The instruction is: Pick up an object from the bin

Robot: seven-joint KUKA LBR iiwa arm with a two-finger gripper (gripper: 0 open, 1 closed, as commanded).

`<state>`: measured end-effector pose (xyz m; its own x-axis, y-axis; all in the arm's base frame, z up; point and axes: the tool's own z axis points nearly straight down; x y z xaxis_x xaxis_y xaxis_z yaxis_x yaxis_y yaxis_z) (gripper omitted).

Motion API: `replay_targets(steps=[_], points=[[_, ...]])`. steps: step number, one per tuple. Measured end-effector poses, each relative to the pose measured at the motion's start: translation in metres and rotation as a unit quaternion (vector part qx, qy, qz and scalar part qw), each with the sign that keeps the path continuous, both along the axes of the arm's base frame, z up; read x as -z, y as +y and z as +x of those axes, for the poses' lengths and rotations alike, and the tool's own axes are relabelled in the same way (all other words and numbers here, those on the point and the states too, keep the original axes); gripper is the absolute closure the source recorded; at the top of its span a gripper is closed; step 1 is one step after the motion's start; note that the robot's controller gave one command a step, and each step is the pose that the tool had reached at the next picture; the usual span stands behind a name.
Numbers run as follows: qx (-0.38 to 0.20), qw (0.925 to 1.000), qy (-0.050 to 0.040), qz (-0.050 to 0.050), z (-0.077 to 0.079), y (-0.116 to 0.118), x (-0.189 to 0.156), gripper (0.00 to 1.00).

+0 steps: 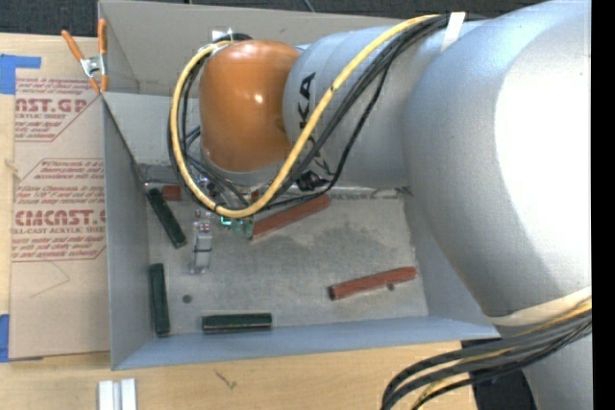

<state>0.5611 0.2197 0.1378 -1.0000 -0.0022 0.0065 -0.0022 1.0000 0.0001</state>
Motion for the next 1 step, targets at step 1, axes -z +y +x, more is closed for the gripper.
replay_targets(steps=[1], points=[[0.001,1.0000,-0.0037,0.001,0.0024,-0.0008,-0.0044,0.00]])
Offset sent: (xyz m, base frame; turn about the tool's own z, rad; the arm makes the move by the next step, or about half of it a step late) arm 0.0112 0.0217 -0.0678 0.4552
